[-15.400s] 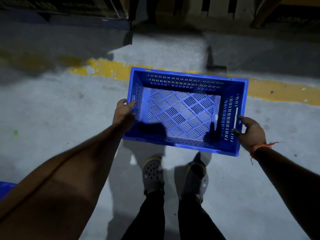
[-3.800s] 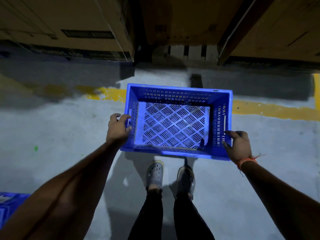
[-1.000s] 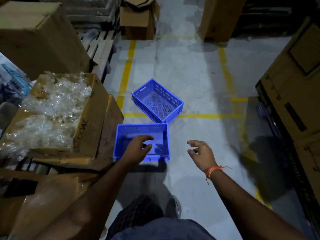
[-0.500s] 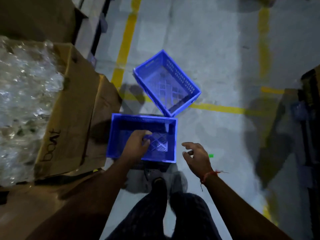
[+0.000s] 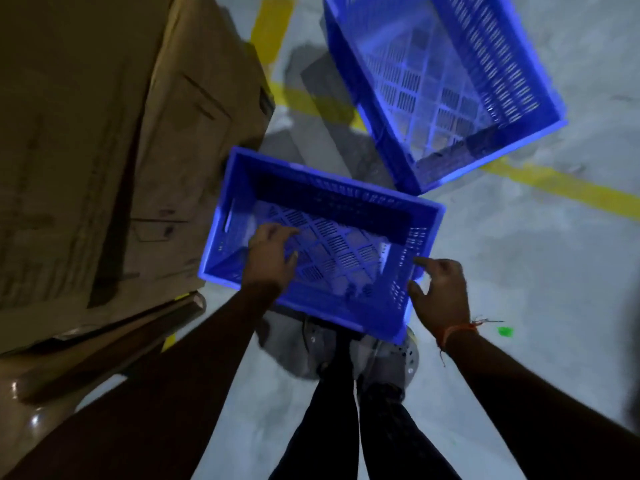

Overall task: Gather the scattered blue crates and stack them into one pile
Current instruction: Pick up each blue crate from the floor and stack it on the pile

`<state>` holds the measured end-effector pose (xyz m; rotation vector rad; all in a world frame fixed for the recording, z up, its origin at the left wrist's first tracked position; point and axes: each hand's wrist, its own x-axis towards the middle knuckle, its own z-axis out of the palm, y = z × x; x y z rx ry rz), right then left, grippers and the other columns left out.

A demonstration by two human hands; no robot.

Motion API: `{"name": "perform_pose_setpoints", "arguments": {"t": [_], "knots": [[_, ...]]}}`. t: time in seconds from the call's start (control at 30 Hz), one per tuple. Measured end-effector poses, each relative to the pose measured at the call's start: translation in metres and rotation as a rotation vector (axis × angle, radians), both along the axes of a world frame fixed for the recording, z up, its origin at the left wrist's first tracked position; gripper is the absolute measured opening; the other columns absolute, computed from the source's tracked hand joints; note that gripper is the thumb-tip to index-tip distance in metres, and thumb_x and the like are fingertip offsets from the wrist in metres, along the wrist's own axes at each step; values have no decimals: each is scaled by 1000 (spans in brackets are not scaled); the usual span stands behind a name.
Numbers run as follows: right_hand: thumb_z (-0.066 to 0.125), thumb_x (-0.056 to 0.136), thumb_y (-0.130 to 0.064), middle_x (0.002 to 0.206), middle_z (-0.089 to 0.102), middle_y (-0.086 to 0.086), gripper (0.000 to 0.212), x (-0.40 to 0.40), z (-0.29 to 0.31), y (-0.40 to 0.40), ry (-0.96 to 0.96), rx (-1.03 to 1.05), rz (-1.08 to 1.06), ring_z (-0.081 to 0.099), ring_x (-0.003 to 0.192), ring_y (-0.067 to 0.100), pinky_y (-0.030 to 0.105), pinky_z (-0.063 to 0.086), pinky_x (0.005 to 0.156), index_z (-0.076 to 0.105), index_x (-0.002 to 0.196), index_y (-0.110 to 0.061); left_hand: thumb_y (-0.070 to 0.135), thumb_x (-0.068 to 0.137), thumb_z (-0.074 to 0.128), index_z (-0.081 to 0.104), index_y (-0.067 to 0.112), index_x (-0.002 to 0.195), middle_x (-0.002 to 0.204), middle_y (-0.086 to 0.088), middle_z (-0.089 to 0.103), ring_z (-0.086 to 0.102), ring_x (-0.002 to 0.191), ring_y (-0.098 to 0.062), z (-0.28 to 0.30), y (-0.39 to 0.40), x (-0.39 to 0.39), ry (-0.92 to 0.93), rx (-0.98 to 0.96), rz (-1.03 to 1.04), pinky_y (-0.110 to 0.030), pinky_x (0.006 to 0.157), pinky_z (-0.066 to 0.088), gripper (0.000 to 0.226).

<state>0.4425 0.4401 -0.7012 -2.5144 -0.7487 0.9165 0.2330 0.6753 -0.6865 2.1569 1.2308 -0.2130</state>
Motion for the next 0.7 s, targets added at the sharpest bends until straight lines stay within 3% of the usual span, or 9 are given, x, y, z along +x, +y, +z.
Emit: {"name": "perform_pose_setpoints", "arguments": {"t": [0.1,0.4,0.57,0.63,0.7], "knots": [[74,74,-19,115,49,23,53,-1,-29,5,-9,-13,-24,50,107,38,42,41,99,62,126,-15,21,75,59,65,19,120,129,-18,49,50,118,-39,-33,14,-18,45,90,79,-44,105,41,46],[79,73,-21,130,38,28,56,-13,-64,6,-48,-51,-133,40,122,40,46,36,107,62,126,-21,17,71,67,62,29,118,150,-15,33,36,134,-39,-76,57,-43,269,262,132,-47,104,39,49],[79,73,-24,124,45,31,54,-12,-86,7,13,-79,-143,45,116,37,46,41,103,64,125,-20,15,76,63,56,36,129,157,-11,22,36,131,-42,-87,86,-51,358,199,243,-51,100,43,57],[78,73,-29,119,47,28,50,-8,-92,10,1,-81,-195,51,106,37,47,44,101,66,121,-21,14,80,61,55,32,134,156,-15,23,38,132,-43,-96,100,-52,330,158,227,-46,105,40,57],[79,74,-23,118,46,28,46,-5,-93,13,-14,-88,-225,51,103,37,46,45,100,68,119,-20,10,90,57,54,18,138,150,-20,38,42,133,-39,-101,112,-52,288,71,186,-24,105,36,49]]}}
